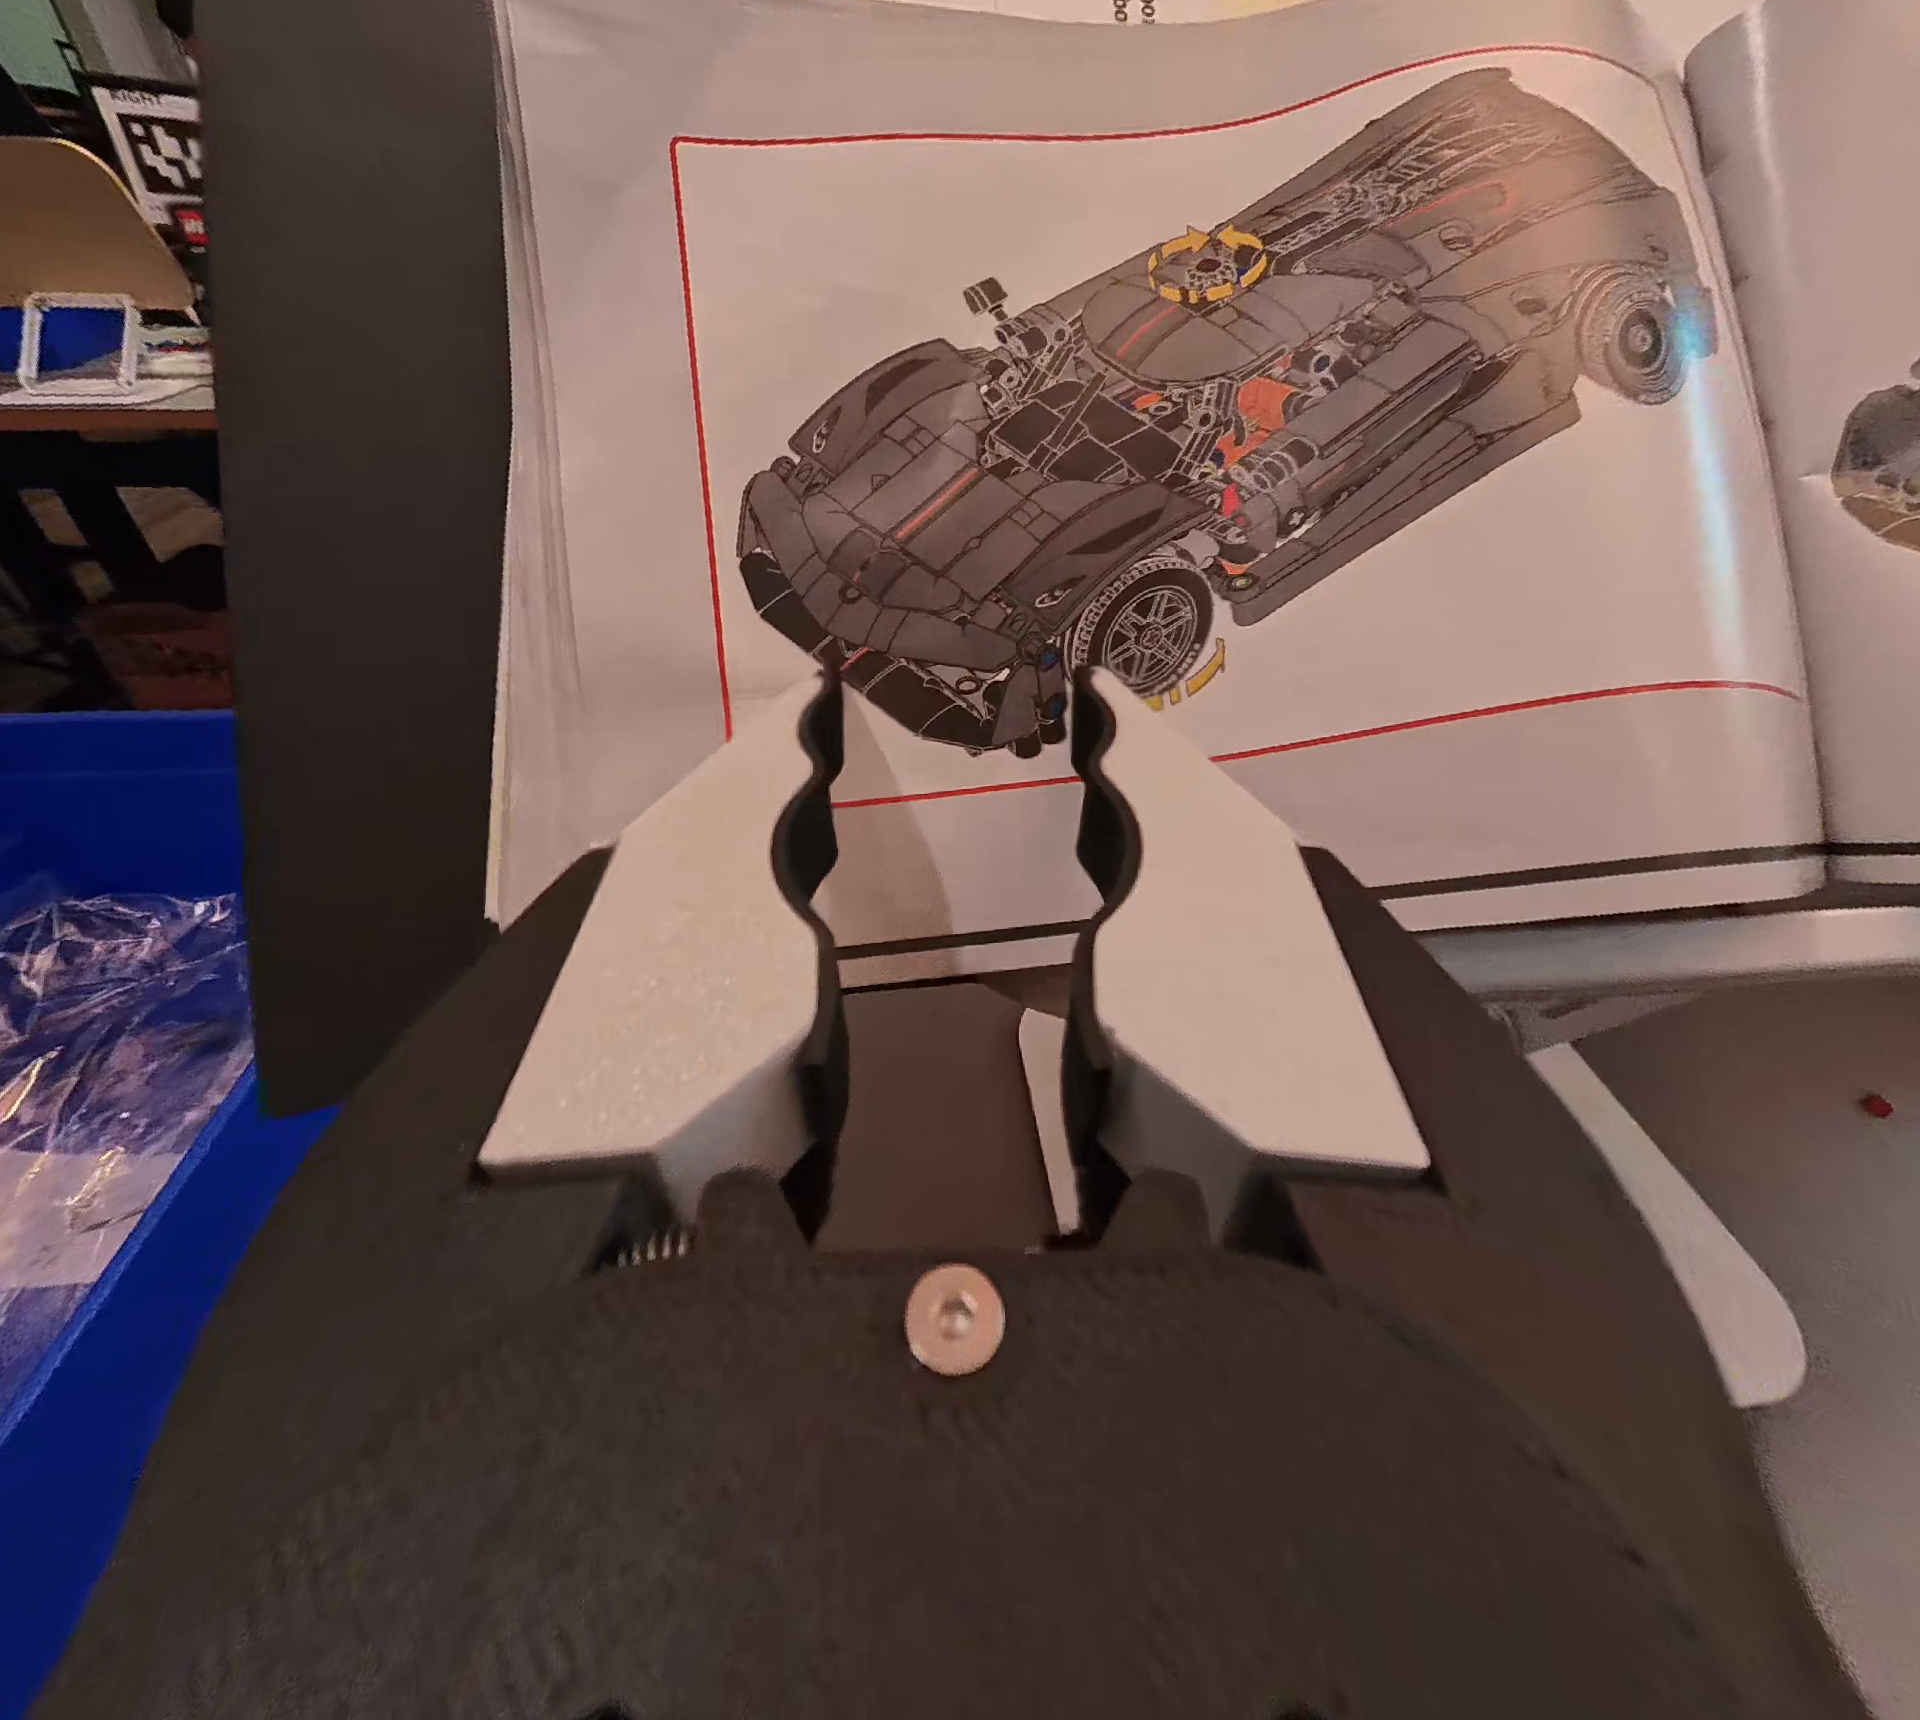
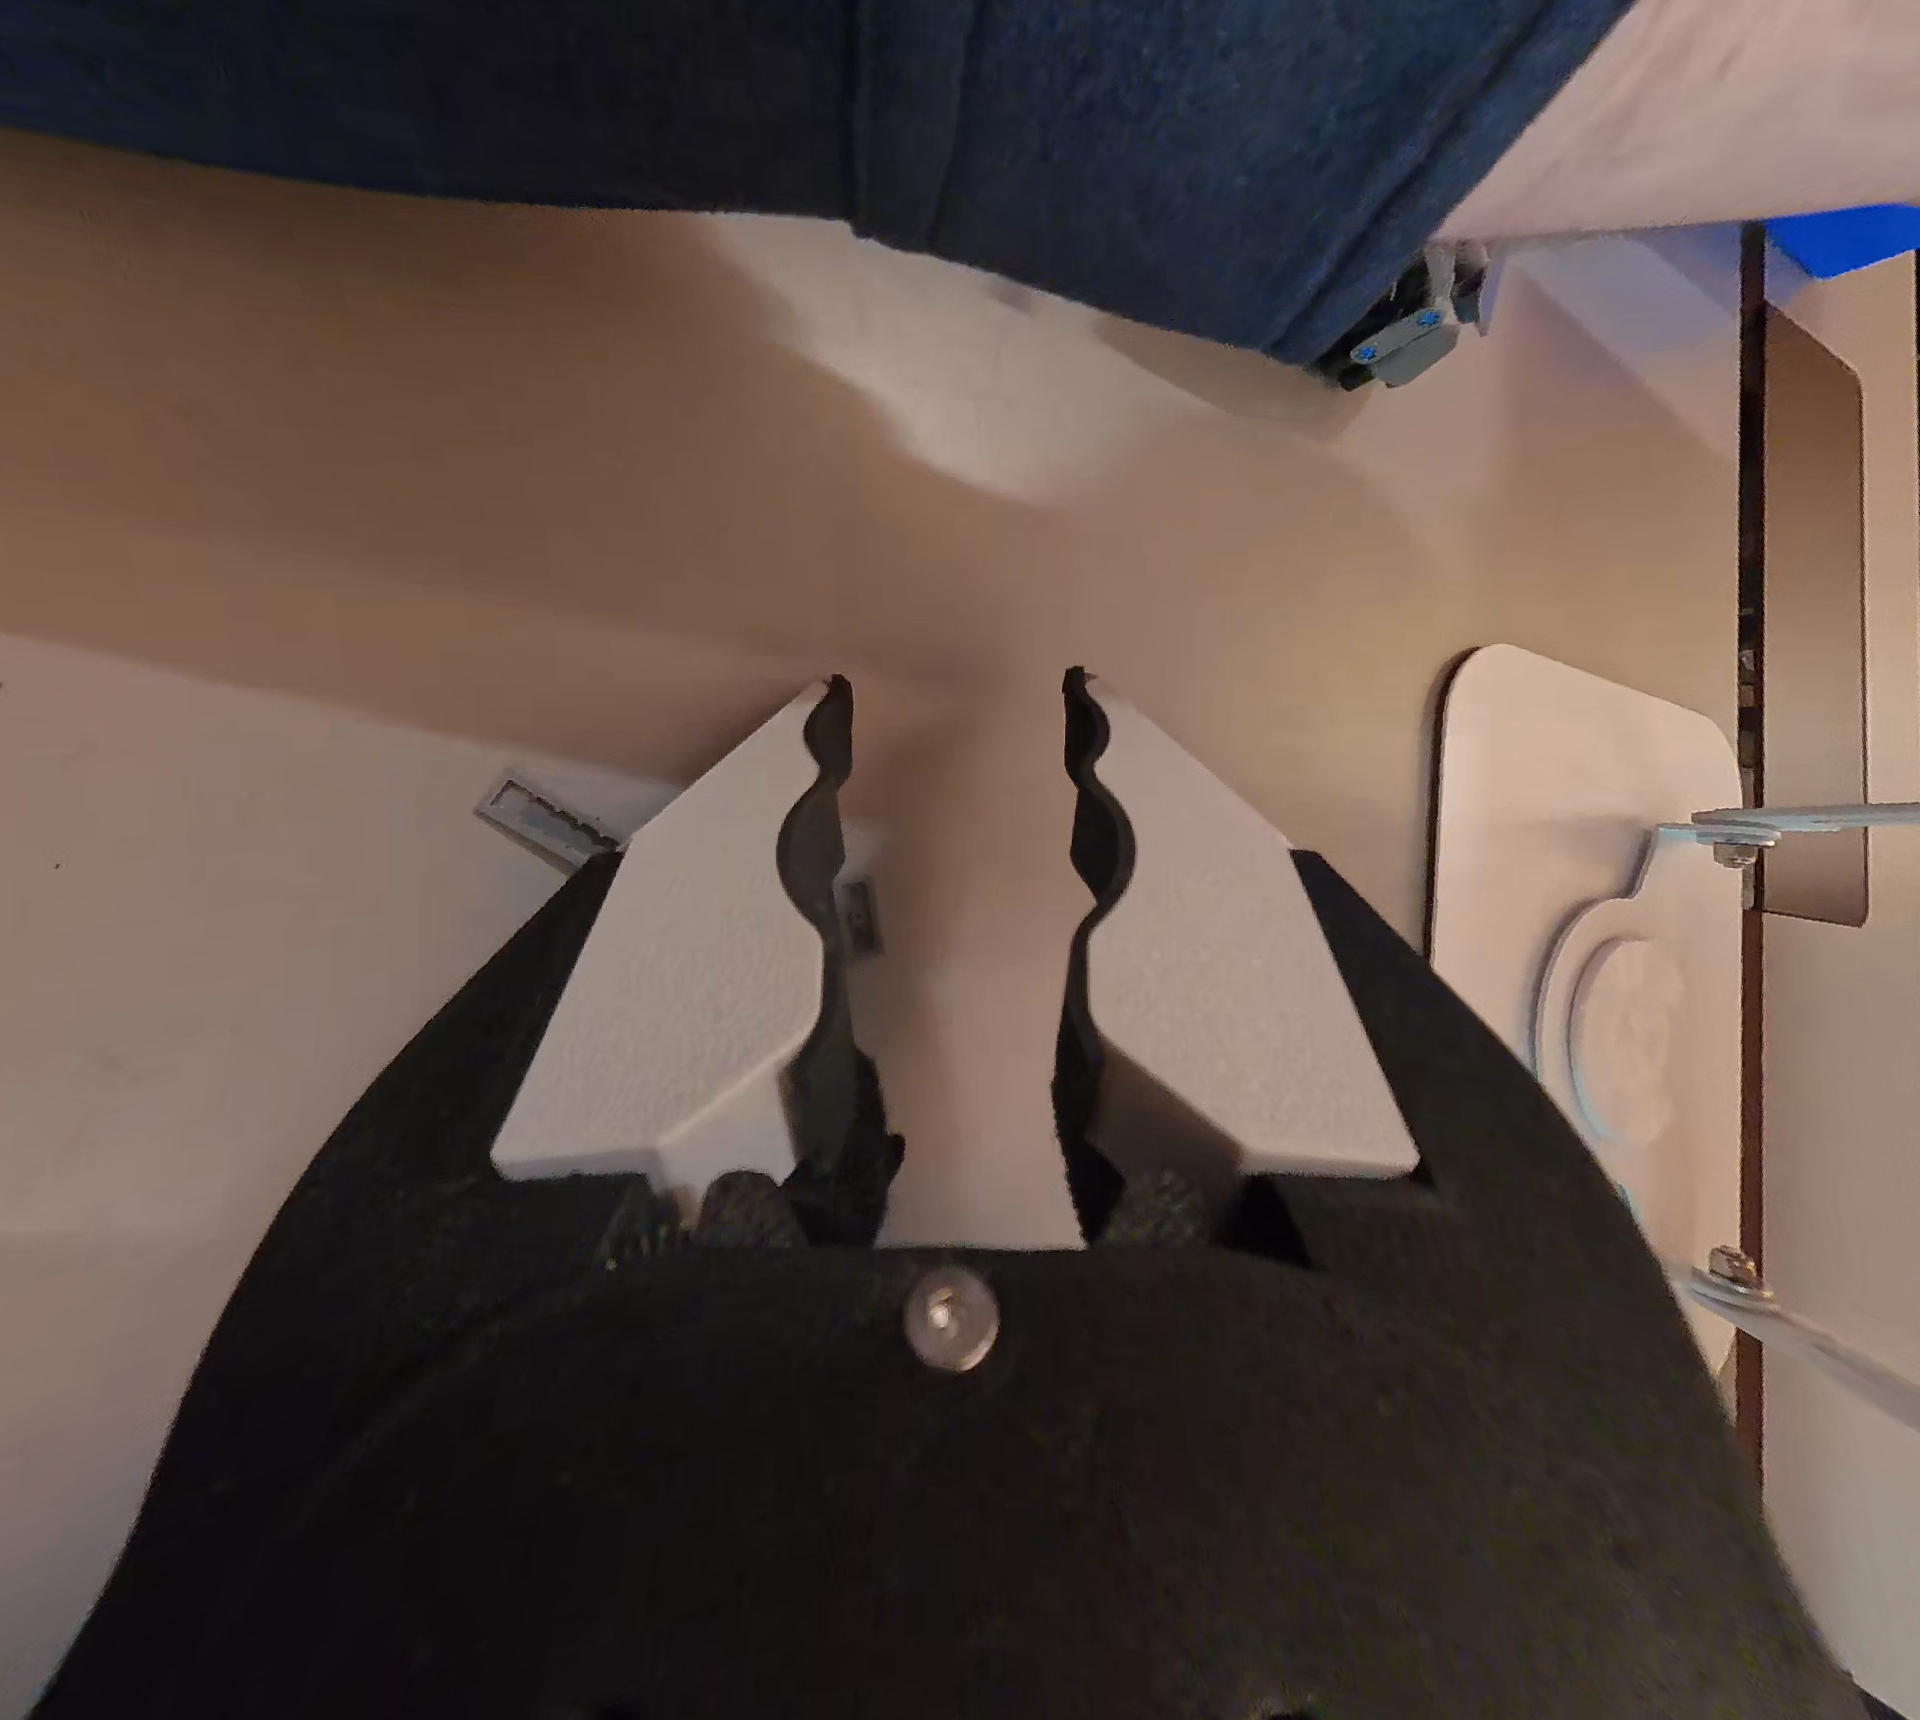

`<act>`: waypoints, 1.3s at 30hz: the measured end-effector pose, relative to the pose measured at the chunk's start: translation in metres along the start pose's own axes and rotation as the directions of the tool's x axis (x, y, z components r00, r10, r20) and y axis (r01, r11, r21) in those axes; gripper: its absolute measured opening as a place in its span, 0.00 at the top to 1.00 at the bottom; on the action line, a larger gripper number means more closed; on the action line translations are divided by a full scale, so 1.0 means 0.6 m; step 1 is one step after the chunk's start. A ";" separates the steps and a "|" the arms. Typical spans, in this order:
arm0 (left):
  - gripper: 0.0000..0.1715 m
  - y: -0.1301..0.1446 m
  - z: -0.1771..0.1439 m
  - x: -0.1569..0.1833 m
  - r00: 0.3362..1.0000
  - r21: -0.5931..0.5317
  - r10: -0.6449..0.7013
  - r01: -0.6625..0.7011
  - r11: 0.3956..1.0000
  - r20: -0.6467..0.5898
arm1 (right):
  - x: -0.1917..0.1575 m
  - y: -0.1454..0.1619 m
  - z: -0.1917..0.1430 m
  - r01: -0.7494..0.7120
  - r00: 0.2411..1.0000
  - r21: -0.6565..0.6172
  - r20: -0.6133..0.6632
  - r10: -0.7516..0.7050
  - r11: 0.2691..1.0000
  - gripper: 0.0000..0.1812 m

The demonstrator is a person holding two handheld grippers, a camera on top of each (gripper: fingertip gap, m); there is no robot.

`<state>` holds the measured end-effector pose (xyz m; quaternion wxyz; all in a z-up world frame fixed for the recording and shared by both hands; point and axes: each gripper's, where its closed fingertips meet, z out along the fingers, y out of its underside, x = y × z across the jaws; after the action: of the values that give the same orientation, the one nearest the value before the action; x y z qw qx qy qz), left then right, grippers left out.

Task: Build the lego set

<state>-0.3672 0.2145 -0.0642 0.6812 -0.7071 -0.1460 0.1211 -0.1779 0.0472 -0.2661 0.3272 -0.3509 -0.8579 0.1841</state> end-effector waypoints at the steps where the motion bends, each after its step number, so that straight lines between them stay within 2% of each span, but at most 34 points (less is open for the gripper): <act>1: 0.77 0.000 0.000 0.001 1.000 0.005 0.009 -0.009 1.000 0.003 | 0.000 0.000 0.000 -0.001 1.000 0.000 0.000 0.001 1.000 0.79; 3: 0.83 0.000 0.000 -0.001 1.000 0.009 0.013 -0.013 1.000 -0.001 | 0.001 0.001 0.000 -0.001 1.000 -0.002 -0.002 0.001 1.000 0.79; 5: 0.95 0.001 -0.003 -0.003 1.000 0.011 0.012 -0.012 1.000 -0.014 | 0.001 0.001 0.000 -0.001 1.000 -0.005 -0.004 0.001 1.000 0.79; 7: 1.00 0.001 -0.004 -0.002 0.999 0.013 0.011 -0.011 1.000 -0.034 | 0.002 0.003 -0.001 0.001 1.000 -0.010 -0.008 -0.001 1.000 0.79; 9: 1.00 0.001 -0.004 0.004 0.997 0.008 -0.019 0.019 1.000 -0.076 | 0.004 0.004 -0.001 -0.001 1.000 -0.014 -0.012 0.001 1.000 0.79; 15: 1.00 -0.001 -0.005 0.012 0.995 0.016 -0.009 0.011 1.000 -0.096 | 0.004 0.004 -0.002 0.003 1.000 -0.019 -0.016 -0.003 1.000 0.79; 16: 0.93 -0.003 -0.006 0.004 0.998 0.025 -0.001 0.003 1.000 -0.061 | 0.005 0.004 -0.002 0.003 1.000 -0.020 -0.016 -0.003 1.000 0.79; 19: 0.62 -0.004 -0.008 -0.017 0.999 0.010 -0.037 0.038 0.999 -0.006 | 0.006 0.004 -0.003 0.004 1.000 -0.021 -0.021 -0.005 1.000 0.79; 23: 0.57 0.004 -0.005 -0.025 1.000 -0.013 -0.022 0.022 1.000 0.005 | 0.005 0.003 -0.003 0.008 1.000 -0.022 -0.020 -0.008 1.000 0.79; 26: 0.57 0.006 -0.002 -0.023 1.000 -0.010 -0.012 0.012 1.000 0.005 | 0.004 0.002 -0.002 0.011 1.000 -0.025 -0.018 -0.012 1.000 0.79; 30: 0.69 0.009 -0.005 -0.016 0.999 -0.005 0.039 -0.038 0.999 0.005 | 0.003 0.001 -0.001 0.012 1.000 -0.023 -0.017 -0.013 1.000 0.79; 39: 0.94 0.008 -0.006 -0.011 0.999 0.007 0.042 -0.042 0.999 -0.021 | 0.003 0.001 -0.001 0.013 1.000 -0.027 -0.019 -0.013 1.000 0.79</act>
<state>-0.3717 0.2084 -0.0687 0.6821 -0.7092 -0.1236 0.1286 -0.1779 0.0491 -0.2652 0.3318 -0.3512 -0.8594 0.1672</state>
